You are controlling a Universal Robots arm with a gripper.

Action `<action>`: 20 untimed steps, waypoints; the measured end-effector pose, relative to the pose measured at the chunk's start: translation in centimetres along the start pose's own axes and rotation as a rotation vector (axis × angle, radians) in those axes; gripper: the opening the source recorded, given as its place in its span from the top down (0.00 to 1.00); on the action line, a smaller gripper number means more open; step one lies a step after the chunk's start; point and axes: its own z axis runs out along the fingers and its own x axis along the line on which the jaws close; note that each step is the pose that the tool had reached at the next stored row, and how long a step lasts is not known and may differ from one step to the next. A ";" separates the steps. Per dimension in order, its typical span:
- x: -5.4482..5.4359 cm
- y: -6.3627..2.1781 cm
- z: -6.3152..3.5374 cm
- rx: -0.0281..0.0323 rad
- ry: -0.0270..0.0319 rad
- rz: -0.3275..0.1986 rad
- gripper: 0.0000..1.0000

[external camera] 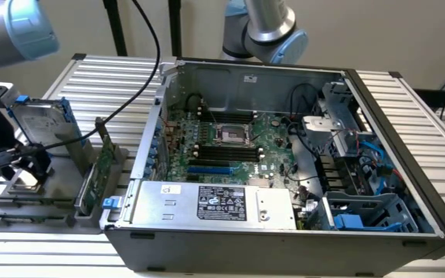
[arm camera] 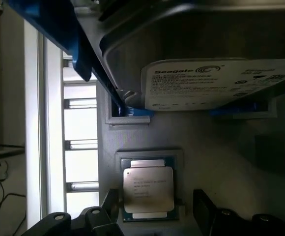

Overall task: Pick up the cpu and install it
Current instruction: 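Pick up the cpu and move it towards the insertion slot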

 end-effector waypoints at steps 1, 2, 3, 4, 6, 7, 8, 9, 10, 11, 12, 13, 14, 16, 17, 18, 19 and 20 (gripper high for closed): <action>0.0 0.05 0.03 -0.0001 -0.0001 0.000 0.29; 0.1 0.08 0.04 0.0000 0.0000 0.000 0.29; 0.1 0.11 0.04 0.0001 0.0001 0.000 0.29; 0.2 0.16 0.04 0.0002 0.0002 0.000 0.29; 0.3 0.28 0.10 0.0000 0.0000 0.000 0.29; 0.3 0.34 0.13 -0.0002 -0.0002 0.000 0.29; 0.4 0.39 0.17 -0.0001 -0.0001 0.000 0.29; 0.4 0.41 0.21 0.0000 0.0000 0.000 0.29; 0.4 0.41 0.24 0.0001 0.0001 0.000 0.29; 0.4 0.41 0.24 0.0004 0.0002 0.000 0.29; 0.4 0.42 0.24 0.0007 0.0002 0.000 0.29; 0.4 0.42 0.26 0.0007 0.0001 0.000 0.29; 0.4 0.42 0.31 0.0005 0.0000 0.000 0.29; 0.5 0.41 0.49 0.0005 -0.0002 0.000 0.29; 0.5 0.40 0.55 0.0005 -0.0001 0.000 0.29; 0.5 0.40 0.62 0.0005 -0.0002 0.000 0.29; 0.5 0.40 0.69 0.0005 -0.0002 0.000 0.29; 0.5 0.40 0.74 0.0005 -0.0001 0.000 0.29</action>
